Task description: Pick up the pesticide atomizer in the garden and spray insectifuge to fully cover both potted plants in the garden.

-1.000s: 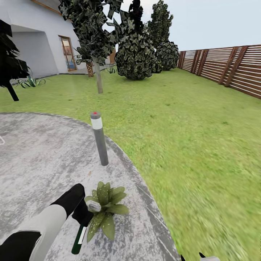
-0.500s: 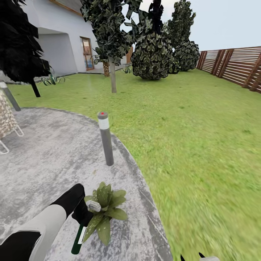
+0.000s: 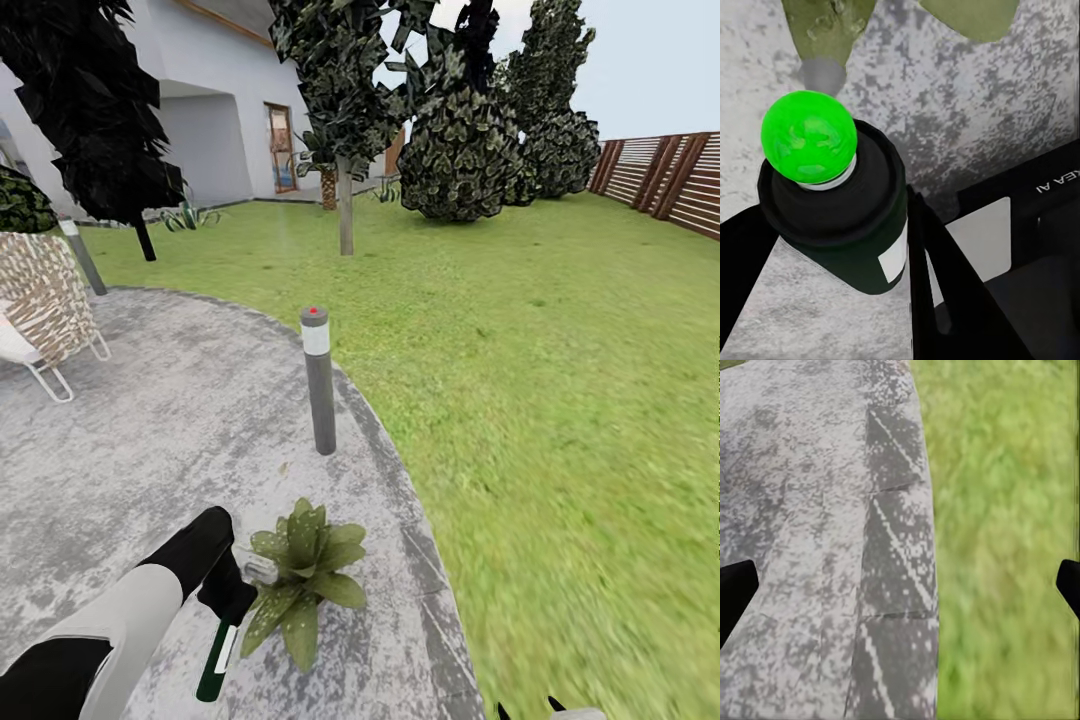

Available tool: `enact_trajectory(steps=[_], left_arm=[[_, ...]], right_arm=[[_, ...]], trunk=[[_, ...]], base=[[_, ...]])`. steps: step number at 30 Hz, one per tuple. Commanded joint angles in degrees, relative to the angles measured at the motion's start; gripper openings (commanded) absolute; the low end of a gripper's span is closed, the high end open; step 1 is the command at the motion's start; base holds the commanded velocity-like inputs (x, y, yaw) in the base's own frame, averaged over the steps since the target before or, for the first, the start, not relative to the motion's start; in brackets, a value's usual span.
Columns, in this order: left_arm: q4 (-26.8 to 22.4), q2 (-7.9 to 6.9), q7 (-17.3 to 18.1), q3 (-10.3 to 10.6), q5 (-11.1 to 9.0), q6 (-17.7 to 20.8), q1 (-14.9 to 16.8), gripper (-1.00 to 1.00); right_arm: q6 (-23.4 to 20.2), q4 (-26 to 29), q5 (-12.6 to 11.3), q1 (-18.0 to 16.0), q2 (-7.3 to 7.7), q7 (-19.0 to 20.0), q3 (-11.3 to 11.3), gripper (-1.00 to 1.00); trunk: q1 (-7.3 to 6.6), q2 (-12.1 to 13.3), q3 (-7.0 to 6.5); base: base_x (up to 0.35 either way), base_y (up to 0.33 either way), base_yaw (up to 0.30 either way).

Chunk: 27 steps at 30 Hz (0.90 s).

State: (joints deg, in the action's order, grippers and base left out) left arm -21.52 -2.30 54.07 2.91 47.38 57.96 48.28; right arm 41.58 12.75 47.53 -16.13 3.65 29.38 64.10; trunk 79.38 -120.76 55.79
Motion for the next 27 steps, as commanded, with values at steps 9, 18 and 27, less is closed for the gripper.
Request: enact_trajectory(steps=[9,18,27], left_arm=[[-0.1,0.03,0.5,0.1,0.3,0.3,0.1,-1.0],[-0.1,-0.04,0.5,0.1,0.3,0.3,0.1,-1.0],[0.0,0.53,0.5,0.3,0.2,0.5,0.9,-1.0]], right_arm=[[0.1,-0.1,0.1,-0.1,-0.14,0.5,0.5,1.0],[0.1,-0.1,0.1,0.0,-0.14,0.5,0.5,1.0],[0.1,-0.1,0.1,0.0,-0.04,0.5,0.5,1.0]], trunk=[[-0.01,0.0,0.05],[-0.01,0.0,0.05],[-0.01,0.0,0.05]], base=[[0.125,-0.253,0.057],[0.219,-0.173,0.269],[0.043,-0.006,0.035]])
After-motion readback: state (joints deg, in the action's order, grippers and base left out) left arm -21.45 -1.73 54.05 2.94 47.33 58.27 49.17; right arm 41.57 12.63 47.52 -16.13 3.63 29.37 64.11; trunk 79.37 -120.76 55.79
